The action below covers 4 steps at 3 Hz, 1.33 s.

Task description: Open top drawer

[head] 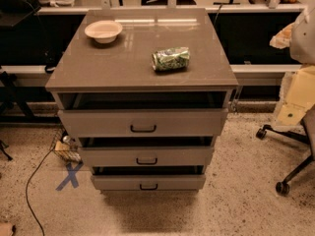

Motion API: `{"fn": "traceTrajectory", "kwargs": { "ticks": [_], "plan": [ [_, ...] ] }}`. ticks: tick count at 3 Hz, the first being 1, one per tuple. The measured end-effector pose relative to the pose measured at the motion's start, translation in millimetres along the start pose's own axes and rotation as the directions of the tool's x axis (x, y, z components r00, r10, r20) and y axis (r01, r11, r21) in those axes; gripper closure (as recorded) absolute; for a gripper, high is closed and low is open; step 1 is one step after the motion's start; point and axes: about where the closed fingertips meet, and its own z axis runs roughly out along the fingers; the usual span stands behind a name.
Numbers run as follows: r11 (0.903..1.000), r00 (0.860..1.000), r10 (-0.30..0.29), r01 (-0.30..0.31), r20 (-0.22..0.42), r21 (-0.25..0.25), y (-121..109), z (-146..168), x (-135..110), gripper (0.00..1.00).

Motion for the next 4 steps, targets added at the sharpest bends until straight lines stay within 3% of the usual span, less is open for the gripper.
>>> {"fn": "traceTrajectory", "kwargs": {
  "ticks": [1, 2, 3, 4],
  "plan": [
    [1.0, 1.0, -0.001, 0.001, 0.0, 0.004, 0, 0, 0, 0.0],
    [0.9992, 1.0, -0.028, 0.028, 0.013, -0.028, 7, 30, 2, 0.0],
    [0.9882, 0.994, -0.097, 0.102, 0.048, -0.114, 27, 106, -1, 0.0],
    [0.9586, 0.982, -0.139, 0.166, 0.127, -0.231, 56, 188, -17, 0.0]
  ]
}}
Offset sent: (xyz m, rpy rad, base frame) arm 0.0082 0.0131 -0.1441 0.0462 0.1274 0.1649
